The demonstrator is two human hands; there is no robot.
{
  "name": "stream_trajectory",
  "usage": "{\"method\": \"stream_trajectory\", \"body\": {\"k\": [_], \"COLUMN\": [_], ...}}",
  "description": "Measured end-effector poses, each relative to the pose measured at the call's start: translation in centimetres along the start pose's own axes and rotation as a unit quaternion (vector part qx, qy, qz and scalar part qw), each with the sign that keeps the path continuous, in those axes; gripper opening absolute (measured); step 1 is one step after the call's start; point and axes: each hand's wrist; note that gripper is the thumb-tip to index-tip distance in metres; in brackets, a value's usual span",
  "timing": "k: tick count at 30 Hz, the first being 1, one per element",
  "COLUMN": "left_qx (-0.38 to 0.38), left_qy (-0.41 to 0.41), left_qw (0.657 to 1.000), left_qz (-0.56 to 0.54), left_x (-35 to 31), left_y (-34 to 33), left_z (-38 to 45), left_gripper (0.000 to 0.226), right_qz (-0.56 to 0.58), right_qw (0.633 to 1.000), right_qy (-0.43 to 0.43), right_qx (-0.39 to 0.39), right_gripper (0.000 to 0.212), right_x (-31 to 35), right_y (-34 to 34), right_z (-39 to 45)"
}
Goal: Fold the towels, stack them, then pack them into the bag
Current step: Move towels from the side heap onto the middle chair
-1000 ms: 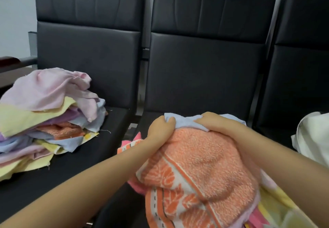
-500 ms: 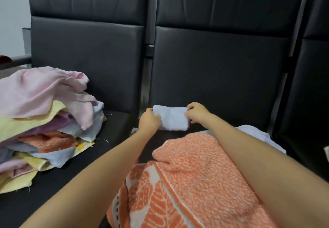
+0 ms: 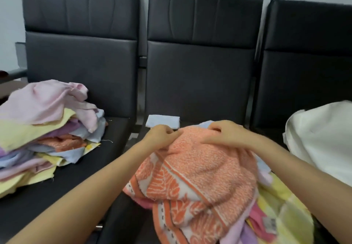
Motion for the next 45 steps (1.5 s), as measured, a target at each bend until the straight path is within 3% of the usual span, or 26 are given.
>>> {"method": "stream_trajectory", "body": {"k": [4, 8, 10, 12, 15, 17, 19, 23, 25, 26, 28, 29, 31, 33, 35, 37, 39, 42, 43, 45], "left_qx": [-0.062, -0.3, -0.342, -0.295, -0.129, -0.049, -0.042, -0.169, -0.175, -0.137, -0.05, -0.019, -0.005, -0.031, -0.102, -0.163, -0.173, -0.168, -0.168, -0.121], "left_qy": [-0.053, -0.136, -0.176, -0.222, -0.289, -0.306, -0.275, -0.114, -0.025, 0.019, 0.076, 0.088, 0.09, 0.082, 0.079, 0.067, 0.049, 0.034, 0.042, 0.047], "left_qw": [0.995, 0.939, 0.917, 0.926, 0.948, 0.949, 0.96, 0.977, 0.975, 0.976, 0.981, 0.981, 0.97, 0.933, 0.883, 0.83, 0.799, 0.815, 0.823, 0.846], "left_qz": [-0.052, -0.102, -0.107, -0.077, 0.033, 0.055, 0.032, -0.053, -0.137, -0.171, -0.17, -0.17, -0.227, -0.348, -0.452, -0.529, -0.574, -0.553, -0.541, -0.517], "left_x": [-1.2, -2.5, -1.8, -0.4, 2.7, 4.1, 4.3, 2.3, 1.3, 0.8, -0.2, -0.8, -2.1, -3.6, -4.5, -4.7, -4.1, -2.6, -2.2, -1.7], "left_y": [2.6, 5.3, 5.3, 3.8, 0.3, -1.5, -2.1, -1.4, -0.5, 0.0, 0.8, 0.9, 1.3, 2.5, 4.5, 6.8, 8.1, 7.9, 7.3, 5.4], "left_z": [-2.4, -6.1, -8.6, -10.7, -13.0, -13.9, -14.2, -13.1, -11.7, -10.9, -9.6, -9.2, -8.6, -8.3, -8.0, -8.1, -7.9, -7.4, -7.6, -8.3], "left_gripper": [0.032, 0.028, 0.021, 0.023, 0.034, 0.048, 0.058, 0.027, 0.035, 0.046, 0.053, 0.056, 0.048, 0.033, 0.022, 0.021, 0.015, 0.014, 0.01, 0.008], "right_qz": [0.032, 0.02, 0.0, -0.022, -0.096, -0.092, -0.058, -0.005, 0.068, 0.113, 0.236, 0.282, 0.327, 0.358, 0.433, 0.522, 0.594, 0.662, 0.664, 0.626], "right_qw": [0.99, 0.947, 0.923, 0.925, 0.953, 0.963, 0.968, 0.958, 0.949, 0.95, 0.944, 0.935, 0.926, 0.916, 0.885, 0.826, 0.759, 0.702, 0.702, 0.739], "right_qy": [0.103, 0.222, 0.289, 0.325, 0.285, 0.254, 0.244, 0.194, 0.134, 0.08, -0.07, -0.124, -0.16, -0.151, -0.079, -0.003, 0.031, 0.049, 0.038, 0.002], "right_qx": [-0.09, -0.232, -0.255, -0.196, -0.021, 0.019, -0.032, -0.211, -0.276, -0.281, -0.22, -0.174, -0.095, -0.102, -0.153, -0.212, -0.265, -0.258, -0.256, -0.25], "right_gripper": [0.016, 0.015, 0.017, 0.011, 0.048, 0.06, 0.06, 0.036, 0.028, 0.042, 0.072, 0.078, 0.072, 0.058, 0.042, 0.026, 0.011, 0.011, 0.02, 0.035], "right_x": [0.1, 2.0, 2.4, 1.4, -1.2, -2.5, -3.1, -2.8, -2.1, -1.9, -1.5, -1.4, -1.4, -1.1, -0.6, 0.0, 0.2, -1.7, -2.6, -4.9], "right_y": [-0.5, -0.3, -1.2, -2.7, -5.2, -6.4, -6.8, -5.9, -4.9, -4.4, -3.4, -3.1, -2.8, -1.9, -0.2, 2.0, 4.0, 5.1, 4.8, 3.0], "right_z": [-2.3, -4.5, -6.5, -8.2, -9.7, -10.4, -10.6, -10.0, -9.4, -8.4, -6.5, -5.7, -5.0, -5.4, -5.7, -6.0, -6.5, -7.1, -7.4, -8.2]}}
Point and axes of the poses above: each hand's wrist, its own z-axis towards the middle knuckle, its own y-axis out of the back of the hand, x = y × z, and after that the axes turned 14 degrees about z, right-handed
